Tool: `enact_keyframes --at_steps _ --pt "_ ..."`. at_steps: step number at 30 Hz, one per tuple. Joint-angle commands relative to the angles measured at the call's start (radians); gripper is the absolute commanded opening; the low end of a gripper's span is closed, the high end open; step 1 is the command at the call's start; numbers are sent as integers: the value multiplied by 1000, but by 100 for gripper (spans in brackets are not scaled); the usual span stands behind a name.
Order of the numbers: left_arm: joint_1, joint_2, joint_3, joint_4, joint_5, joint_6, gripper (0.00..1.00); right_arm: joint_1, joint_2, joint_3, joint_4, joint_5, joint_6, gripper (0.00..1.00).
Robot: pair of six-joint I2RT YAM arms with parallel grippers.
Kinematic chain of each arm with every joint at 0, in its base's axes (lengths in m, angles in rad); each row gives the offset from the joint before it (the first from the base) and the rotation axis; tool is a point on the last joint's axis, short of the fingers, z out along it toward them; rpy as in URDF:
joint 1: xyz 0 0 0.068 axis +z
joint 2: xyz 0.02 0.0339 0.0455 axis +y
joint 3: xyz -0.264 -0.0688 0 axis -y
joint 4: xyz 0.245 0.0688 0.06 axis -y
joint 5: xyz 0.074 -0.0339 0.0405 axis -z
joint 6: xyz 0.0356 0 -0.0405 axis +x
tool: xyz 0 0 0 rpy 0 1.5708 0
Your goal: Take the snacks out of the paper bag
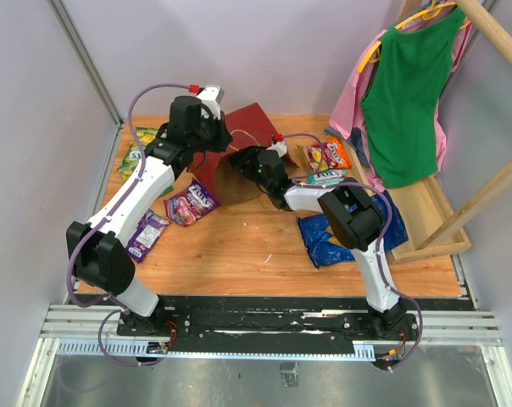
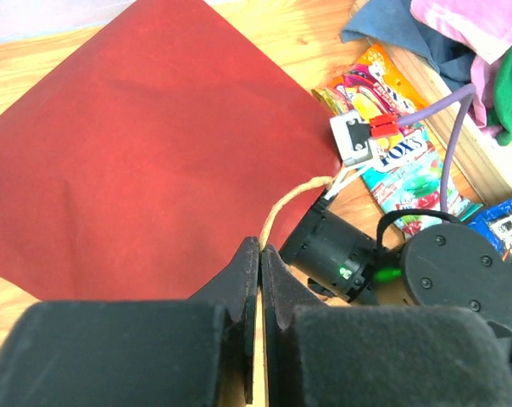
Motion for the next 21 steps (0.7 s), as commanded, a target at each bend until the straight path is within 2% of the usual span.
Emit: enact_keyframes --at_steps 1,7,16,21 --pt "6 -25 -5 27 22 9 3 12 39 75 3 7 76 66" --pt "6 -30 -5 23 29 13 3 10 109 127 -19 66 181 71" --pt "6 -41 -5 18 29 11 3 10 178 213 -156 157 255 74" --pt "5 -48 -9 17 29 10 3 12 155 164 -174 220 276 74"
